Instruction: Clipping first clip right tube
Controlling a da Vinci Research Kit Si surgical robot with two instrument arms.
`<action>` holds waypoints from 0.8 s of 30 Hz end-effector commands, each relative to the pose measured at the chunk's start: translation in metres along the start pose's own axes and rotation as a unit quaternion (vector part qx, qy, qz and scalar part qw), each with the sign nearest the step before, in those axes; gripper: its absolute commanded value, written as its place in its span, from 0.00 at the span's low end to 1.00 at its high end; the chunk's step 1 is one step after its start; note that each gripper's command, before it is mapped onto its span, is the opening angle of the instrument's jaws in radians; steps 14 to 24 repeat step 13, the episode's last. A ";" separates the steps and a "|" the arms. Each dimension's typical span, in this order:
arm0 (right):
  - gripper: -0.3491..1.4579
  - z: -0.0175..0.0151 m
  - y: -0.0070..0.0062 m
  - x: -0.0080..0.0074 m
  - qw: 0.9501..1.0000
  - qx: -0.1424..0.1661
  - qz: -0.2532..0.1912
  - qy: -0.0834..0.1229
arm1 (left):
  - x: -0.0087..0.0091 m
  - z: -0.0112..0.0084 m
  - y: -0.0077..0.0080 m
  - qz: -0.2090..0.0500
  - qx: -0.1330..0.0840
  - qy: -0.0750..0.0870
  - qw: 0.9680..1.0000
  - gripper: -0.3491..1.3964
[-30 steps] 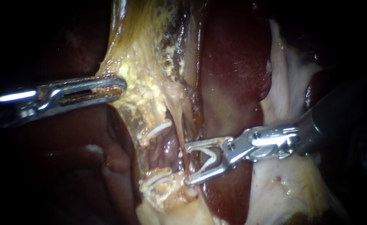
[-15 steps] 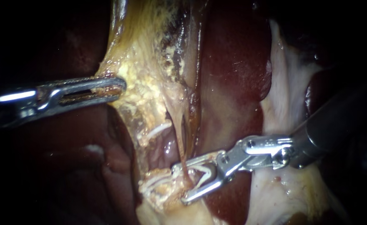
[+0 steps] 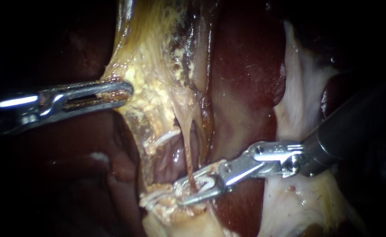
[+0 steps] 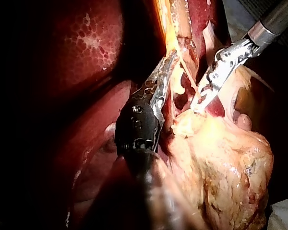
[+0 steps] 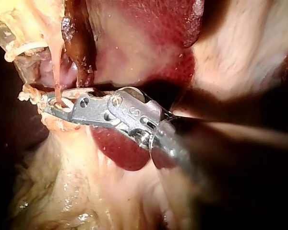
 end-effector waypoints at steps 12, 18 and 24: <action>0.00 -0.0001 -0.0001 -0.0002 1.000 -0.001 0.008 -0.003 | -0.0001 -0.0001 0.0000 0.000 0.000 0.000 1.000 0.00; 0.00 -0.0001 -0.0001 -0.0002 1.000 -0.001 0.008 -0.003 | -0.0001 -0.0001 0.0000 0.000 0.000 0.000 1.000 0.00; 0.00 -0.0001 -0.0001 -0.0002 1.000 -0.001 0.008 -0.003 | -0.0001 -0.0001 0.0000 0.000 0.000 0.000 1.000 0.00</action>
